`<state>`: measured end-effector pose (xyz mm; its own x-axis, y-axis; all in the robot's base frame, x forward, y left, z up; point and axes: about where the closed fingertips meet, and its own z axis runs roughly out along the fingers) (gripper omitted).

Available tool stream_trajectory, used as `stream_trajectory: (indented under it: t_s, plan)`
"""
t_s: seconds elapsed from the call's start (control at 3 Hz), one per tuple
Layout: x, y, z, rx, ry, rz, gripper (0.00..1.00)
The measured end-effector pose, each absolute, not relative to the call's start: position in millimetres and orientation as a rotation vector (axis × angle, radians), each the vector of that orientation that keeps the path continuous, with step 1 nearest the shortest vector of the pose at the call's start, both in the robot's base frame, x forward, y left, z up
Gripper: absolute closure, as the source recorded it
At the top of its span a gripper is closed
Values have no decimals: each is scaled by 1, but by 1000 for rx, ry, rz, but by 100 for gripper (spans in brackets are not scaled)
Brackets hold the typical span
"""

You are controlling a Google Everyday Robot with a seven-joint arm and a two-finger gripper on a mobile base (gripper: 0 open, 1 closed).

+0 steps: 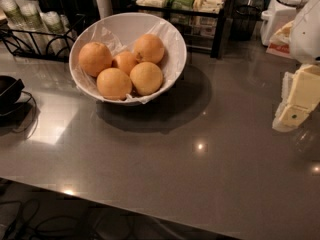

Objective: Pick orange from white bowl

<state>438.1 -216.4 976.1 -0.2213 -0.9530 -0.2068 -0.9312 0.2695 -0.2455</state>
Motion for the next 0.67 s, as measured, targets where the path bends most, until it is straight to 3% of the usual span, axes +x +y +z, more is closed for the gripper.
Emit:
stream_trajectory:
  t_s: [0.67]
  plan:
    - [441, -173, 971, -1755, 2144, -58, 0]
